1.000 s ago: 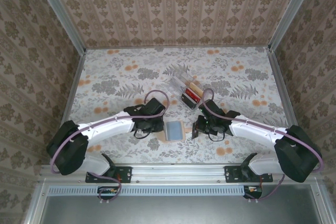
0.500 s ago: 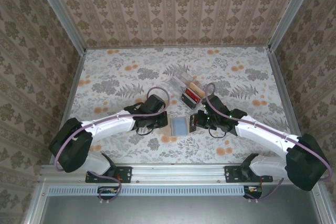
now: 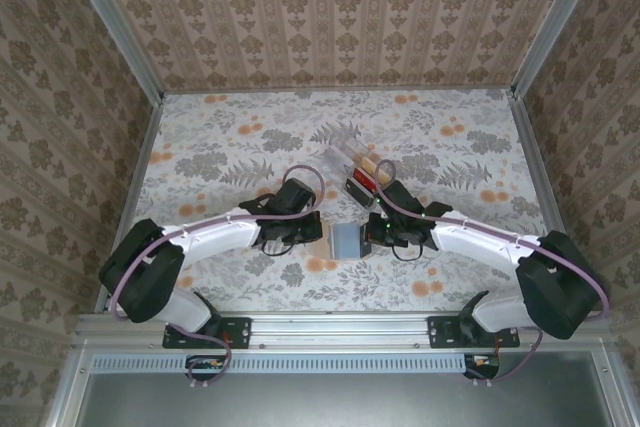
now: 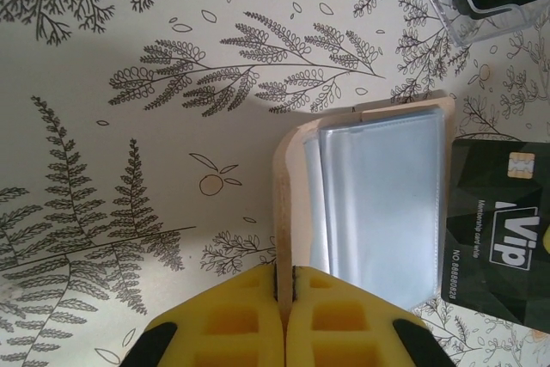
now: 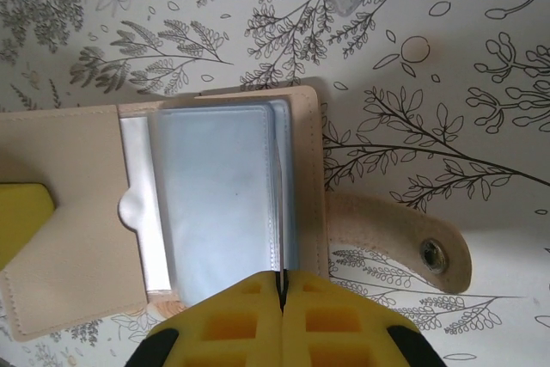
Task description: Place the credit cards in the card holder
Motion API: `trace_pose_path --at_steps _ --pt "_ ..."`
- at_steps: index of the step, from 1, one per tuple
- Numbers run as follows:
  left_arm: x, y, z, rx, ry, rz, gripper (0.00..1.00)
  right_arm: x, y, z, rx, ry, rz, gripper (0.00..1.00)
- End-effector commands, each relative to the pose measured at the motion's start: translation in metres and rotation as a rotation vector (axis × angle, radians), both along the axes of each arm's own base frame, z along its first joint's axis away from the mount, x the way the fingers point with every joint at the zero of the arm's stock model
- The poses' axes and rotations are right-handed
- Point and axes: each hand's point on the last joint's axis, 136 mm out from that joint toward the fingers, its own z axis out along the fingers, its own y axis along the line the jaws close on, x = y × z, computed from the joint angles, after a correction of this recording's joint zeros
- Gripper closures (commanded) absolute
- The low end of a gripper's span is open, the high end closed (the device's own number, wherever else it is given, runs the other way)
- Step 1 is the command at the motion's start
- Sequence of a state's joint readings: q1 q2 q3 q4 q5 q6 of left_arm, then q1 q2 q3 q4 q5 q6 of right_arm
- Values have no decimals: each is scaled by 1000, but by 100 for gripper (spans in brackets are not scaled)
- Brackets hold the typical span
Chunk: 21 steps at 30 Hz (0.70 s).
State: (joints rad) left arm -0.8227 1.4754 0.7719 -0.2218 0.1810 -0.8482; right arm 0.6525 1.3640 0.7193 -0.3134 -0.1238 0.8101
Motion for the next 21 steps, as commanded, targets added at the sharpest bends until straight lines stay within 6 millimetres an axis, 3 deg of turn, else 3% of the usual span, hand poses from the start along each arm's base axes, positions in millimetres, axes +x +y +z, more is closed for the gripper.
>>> trace_pose_path --at_steps 1,2,5,13,21 --pt "1 -2 -4 -3 7 -25 94 8 10 8 20 -30 25 97" --pt "0 -2 -5 -3 9 -28 94 8 11 -1 12 -7 25 97" --pt "1 -4 -6 -7 14 -31 94 8 16 -2 31 2 27 97" --pt "0 -3 -8 -3 18 -35 94 11 5 9 -22 -14 0 96" --pt "1 -4 -7 -9 17 -36 94 14 29 30 69 -33 59 95"
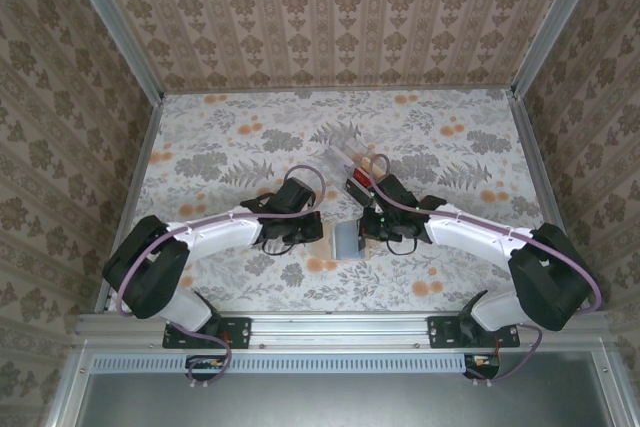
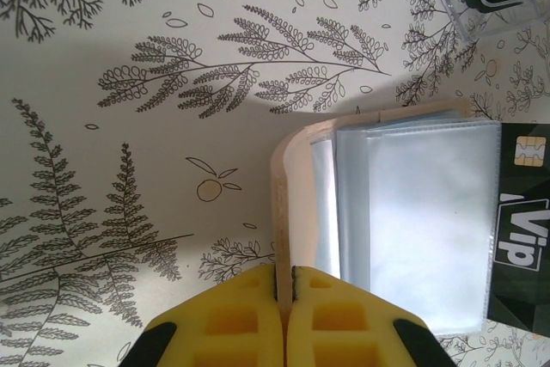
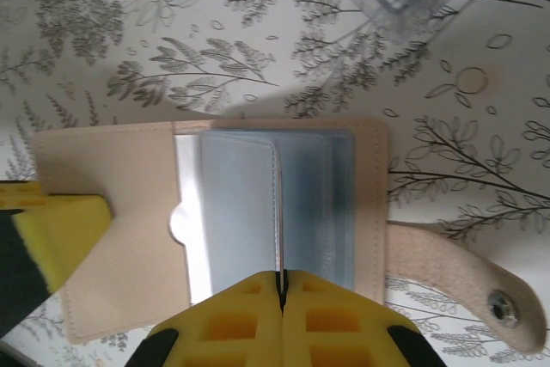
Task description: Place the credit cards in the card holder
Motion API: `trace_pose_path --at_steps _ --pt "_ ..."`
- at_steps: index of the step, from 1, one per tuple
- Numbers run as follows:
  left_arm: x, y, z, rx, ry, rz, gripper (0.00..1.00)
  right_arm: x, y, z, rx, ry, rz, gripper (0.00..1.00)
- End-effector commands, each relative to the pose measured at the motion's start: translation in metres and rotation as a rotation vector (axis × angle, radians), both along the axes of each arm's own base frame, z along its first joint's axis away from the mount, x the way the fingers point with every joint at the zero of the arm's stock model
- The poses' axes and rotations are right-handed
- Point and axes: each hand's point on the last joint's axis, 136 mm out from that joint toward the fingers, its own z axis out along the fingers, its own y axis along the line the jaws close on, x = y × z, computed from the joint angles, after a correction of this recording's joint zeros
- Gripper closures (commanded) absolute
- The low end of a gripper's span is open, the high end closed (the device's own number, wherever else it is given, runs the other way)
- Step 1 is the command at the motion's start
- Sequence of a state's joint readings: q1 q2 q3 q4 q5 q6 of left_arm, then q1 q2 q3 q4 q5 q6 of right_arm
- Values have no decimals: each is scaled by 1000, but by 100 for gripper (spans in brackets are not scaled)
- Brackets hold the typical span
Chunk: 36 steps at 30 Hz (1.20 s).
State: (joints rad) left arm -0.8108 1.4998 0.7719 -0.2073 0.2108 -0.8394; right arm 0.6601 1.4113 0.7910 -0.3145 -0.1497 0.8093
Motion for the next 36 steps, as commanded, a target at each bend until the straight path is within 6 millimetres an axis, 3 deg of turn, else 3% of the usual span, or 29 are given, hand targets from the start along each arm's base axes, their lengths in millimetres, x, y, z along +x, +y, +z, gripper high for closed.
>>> trace_pose_path --at_steps 1,9,18,31,36 --pt "1 -3 -1 -5 -5 -26 94 3 14 20 50 -31 41 95" --pt "3 -6 -1 -19 -10 -19 93 4 40 19 152 -5 59 95" --pt "3 -4 -3 -18 -13 -9 92 3 48 19 172 10 74 95" --pt "3 4 -1 -1 -31 2 90 -2 13 -22 -37 89 -25 96" --pt "1 5 -2 2 -30 3 90 -4 -9 -23 -139 79 -57 97"
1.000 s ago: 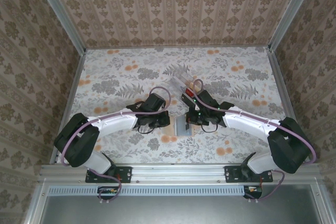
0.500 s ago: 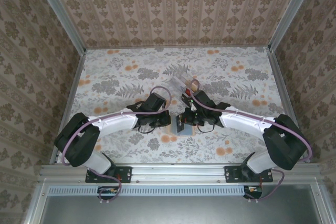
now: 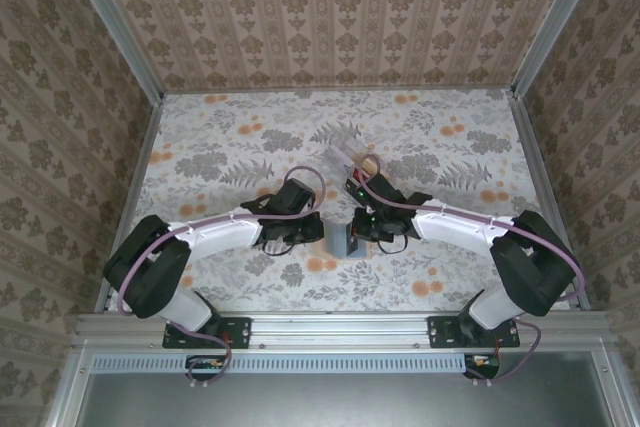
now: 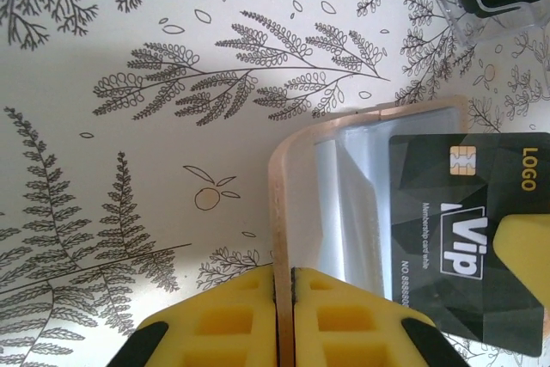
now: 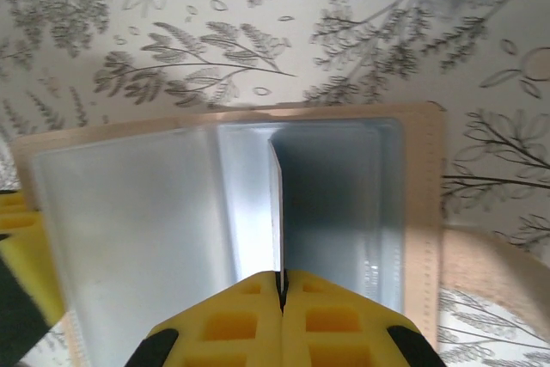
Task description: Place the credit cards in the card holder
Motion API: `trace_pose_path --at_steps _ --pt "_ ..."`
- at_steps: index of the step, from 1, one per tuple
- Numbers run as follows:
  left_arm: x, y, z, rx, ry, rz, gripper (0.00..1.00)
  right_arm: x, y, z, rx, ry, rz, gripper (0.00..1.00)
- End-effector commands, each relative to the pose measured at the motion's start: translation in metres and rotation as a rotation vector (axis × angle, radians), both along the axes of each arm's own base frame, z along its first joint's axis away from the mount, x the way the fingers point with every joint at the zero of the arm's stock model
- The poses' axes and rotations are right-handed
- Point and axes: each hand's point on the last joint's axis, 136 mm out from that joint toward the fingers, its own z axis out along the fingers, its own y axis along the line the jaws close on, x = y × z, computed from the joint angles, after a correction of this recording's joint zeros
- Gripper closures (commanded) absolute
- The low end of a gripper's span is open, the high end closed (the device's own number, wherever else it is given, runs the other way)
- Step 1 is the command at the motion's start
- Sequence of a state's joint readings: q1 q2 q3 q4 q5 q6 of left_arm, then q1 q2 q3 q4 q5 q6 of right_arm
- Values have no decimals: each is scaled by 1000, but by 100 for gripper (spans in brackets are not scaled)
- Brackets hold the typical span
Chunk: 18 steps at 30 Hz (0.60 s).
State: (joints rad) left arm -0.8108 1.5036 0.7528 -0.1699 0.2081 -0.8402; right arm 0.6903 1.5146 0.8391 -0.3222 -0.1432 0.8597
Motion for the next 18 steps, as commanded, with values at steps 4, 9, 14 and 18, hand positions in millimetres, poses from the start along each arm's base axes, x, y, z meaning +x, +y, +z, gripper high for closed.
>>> trace_pose_path --at_steps 4,9,14,18 --pt "0 7 1 11 -18 0 90 -1 -18 4 -89 -20 -18 96" --pt "0 5 2 8 -19 -5 89 4 -7 34 0 -94 -12 95" --pt "0 5 1 5 -18 -4 89 7 18 68 160 -173 41 94" --pt "0 5 0 3 -18 -1 88 4 43 57 204 -114 104 94"
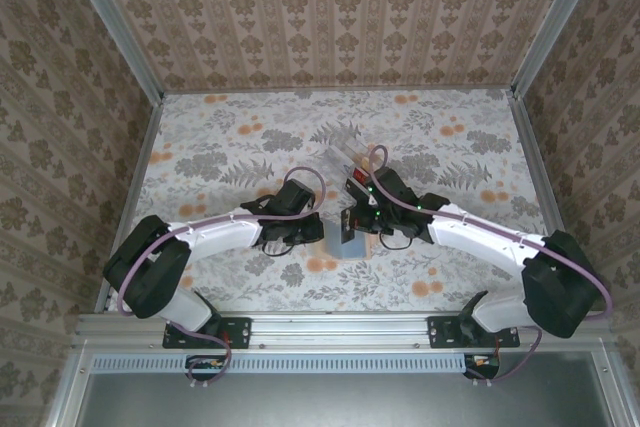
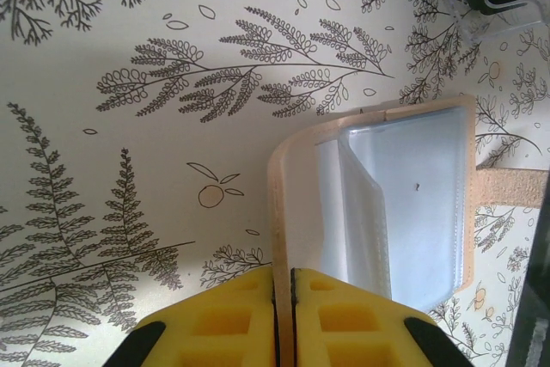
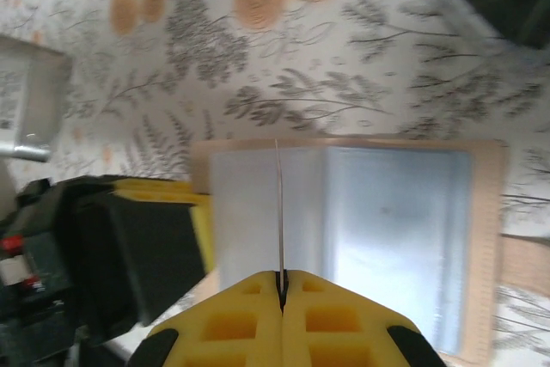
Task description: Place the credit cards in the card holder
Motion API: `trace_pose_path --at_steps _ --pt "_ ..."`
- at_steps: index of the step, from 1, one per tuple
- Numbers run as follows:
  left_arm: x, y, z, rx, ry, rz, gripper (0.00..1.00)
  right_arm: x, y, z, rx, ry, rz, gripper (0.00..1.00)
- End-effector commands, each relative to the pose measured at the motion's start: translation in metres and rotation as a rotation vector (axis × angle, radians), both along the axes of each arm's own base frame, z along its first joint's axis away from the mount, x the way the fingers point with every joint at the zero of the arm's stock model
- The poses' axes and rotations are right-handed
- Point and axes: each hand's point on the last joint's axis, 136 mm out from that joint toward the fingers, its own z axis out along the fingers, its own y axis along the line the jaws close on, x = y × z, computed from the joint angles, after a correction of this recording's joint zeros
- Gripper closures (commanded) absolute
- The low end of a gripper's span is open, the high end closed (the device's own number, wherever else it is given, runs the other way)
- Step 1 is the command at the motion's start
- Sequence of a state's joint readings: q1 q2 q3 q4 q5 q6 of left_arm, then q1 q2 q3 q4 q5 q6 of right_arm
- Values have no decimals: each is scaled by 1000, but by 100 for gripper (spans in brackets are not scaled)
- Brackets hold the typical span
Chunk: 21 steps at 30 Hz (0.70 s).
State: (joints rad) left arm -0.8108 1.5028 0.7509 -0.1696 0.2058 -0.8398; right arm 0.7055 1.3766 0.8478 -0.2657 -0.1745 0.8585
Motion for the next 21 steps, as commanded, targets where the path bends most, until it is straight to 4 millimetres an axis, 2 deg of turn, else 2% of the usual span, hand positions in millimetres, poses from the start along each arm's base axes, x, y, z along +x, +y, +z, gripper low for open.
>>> trace_pose_path --at_steps 1,5,8,11,13,15,17,19,21 --pt "0 4 1 1 -16 0 88 -2 23 -10 27 41 67 95" --pt "0 5 2 6 -18 0 85 -3 14 -44 -54 102 29 96" --pt "-1 12 4 28 -24 11 81 -6 3 -62 -110 138 1 96" --pt "-3 26 9 66 -45 41 67 -10 -2 -70 -125 148 -7 96" --pt "-3 39 12 93 -60 78 62 -11 -2 -72 -119 154 -6 96" --pt "-3 53 15 125 -77 132 53 -12 0 -74 -106 162 -3 96" --pt "-3 52 19 87 -97 142 49 -12 1 -75 -98 164 -3 96" --pt "-2 41 25 25 -114 121 44 -12 2 -75 -89 164 -6 96" --pt "-1 32 27 -5 -115 94 43 -12 3 -74 -79 163 -8 96"
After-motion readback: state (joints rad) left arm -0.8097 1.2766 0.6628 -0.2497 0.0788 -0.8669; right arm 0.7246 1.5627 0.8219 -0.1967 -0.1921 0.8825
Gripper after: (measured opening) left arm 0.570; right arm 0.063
